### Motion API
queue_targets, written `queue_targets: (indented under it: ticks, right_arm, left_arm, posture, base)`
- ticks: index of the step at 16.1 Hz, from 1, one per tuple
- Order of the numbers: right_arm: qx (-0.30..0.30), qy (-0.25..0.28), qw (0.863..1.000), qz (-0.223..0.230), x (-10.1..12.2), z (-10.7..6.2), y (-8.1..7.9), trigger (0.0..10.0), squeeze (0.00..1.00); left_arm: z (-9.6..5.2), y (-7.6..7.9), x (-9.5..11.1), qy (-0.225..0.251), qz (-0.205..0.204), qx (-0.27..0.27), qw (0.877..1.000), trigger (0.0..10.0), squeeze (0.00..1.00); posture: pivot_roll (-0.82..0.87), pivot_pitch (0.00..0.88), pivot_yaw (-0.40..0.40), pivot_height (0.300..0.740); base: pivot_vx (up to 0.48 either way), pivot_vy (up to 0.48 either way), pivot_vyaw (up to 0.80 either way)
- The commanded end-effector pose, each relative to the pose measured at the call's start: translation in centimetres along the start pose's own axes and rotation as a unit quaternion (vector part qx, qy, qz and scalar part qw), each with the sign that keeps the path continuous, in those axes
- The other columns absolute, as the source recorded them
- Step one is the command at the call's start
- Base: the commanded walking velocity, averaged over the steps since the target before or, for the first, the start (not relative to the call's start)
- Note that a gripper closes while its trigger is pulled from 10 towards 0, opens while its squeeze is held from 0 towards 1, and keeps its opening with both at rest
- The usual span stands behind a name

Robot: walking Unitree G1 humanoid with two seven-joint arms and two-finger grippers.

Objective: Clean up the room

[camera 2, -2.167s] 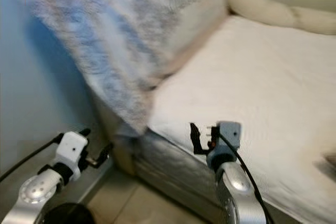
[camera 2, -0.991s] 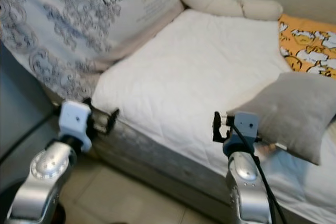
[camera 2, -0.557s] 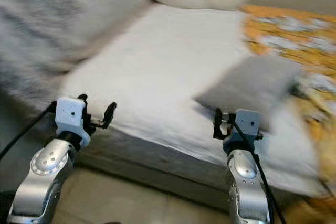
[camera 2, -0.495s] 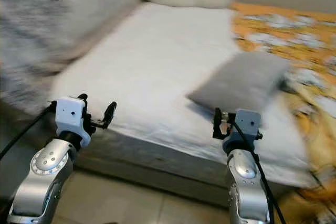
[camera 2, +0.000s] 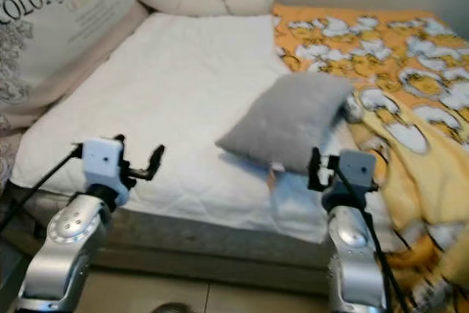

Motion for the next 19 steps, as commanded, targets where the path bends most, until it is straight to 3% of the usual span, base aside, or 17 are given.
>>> queue_targets:
  ticks: [1,8,19]
  right_arm:
    - [0.013,0.000,1.000,-0.002,0.2,0.2,-0.6,10.0,0.00]
    - [0.035,0.007,0.999,-0.009,1.0,1.4,-0.6,10.0,0.00]
    - [0.054,0.004,0.999,-0.006,0.8,1.8,-1.3,10.0,0.00]
  left_arm:
    - [0.0,-0.4,-0.2,-0.004,0.001,0.008,1.000,10.0,0.00]
    - [0.4,-1.0,-0.4,-0.004,0.003,0.021,1.000,10.0,0.00]
    - [0.6,-1.3,-0.5,-0.003,0.004,0.023,1.000,10.0,0.00]
  posture:
    - [0.13,0.000,0.004,0.740]
    - [0.14,0.000,-0.003,0.740]
    - [0.15,0.000,-0.005,0.740]
  base:
    - [0.345,0.000,0.00]
    - [0.342,0.000,0.00]
    - [0.344,0.000,0.00]
Point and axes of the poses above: a point about 5 cm out from each wrist's last joint towards the gripper, its own z axis pointing out of the wrist towards the gripper, its own x axis along the axis of the wrist's last joint, y = z × x, the point moved 2 cm from there along z, pointing out of the wrist towards the gripper, and after that the axes turned 4 degrees about z, right-handed, at the moved point
